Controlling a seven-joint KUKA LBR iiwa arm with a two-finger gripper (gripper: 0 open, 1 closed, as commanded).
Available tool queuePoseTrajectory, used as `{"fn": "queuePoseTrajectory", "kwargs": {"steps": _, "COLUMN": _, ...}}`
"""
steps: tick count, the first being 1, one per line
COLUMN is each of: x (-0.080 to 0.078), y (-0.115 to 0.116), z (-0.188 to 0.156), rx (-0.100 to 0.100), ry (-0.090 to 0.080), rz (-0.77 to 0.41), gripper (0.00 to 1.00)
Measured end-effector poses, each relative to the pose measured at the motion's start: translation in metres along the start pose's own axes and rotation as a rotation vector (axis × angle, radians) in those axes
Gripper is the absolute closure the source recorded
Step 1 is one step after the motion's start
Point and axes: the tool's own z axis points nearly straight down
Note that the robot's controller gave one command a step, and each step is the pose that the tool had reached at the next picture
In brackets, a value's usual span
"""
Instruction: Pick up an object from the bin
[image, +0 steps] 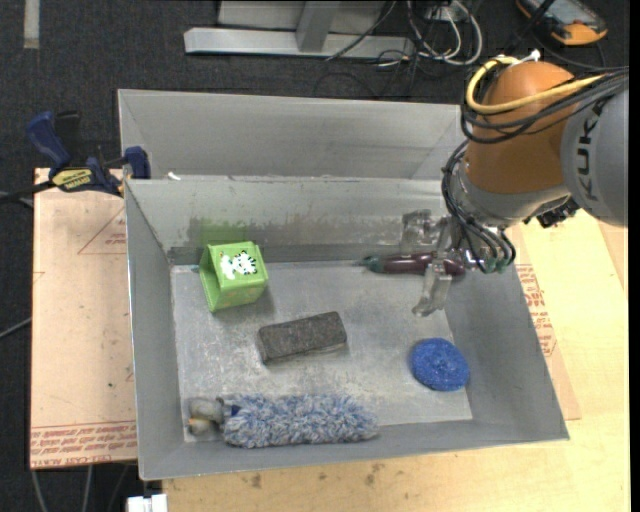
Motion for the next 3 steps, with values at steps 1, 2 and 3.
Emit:
{"fn": "queuePoseTrajectory", "kwargs": {"steps": 1, "x": -0.001, "y": 0.000, "z": -0.005, "rx": 0.001, "ry": -0.007, "rz": -0.001, "gripper": 0.00}}
{"fn": "queuePoseTrajectory", "kwargs": {"steps": 2, "x": -0.002, "y": 0.038, "z": 0.039, "rx": 0.002, "ry": -0.015, "rz": 0.018, "gripper": 0.00}}
{"fn": "queuePoseTrajectory", "kwargs": {"steps": 3, "x": -0.013, "y": 0.059, "z": 0.060, "rx": -0.003, "ry": 0.002, "rz": 0.012, "gripper": 0.00}}
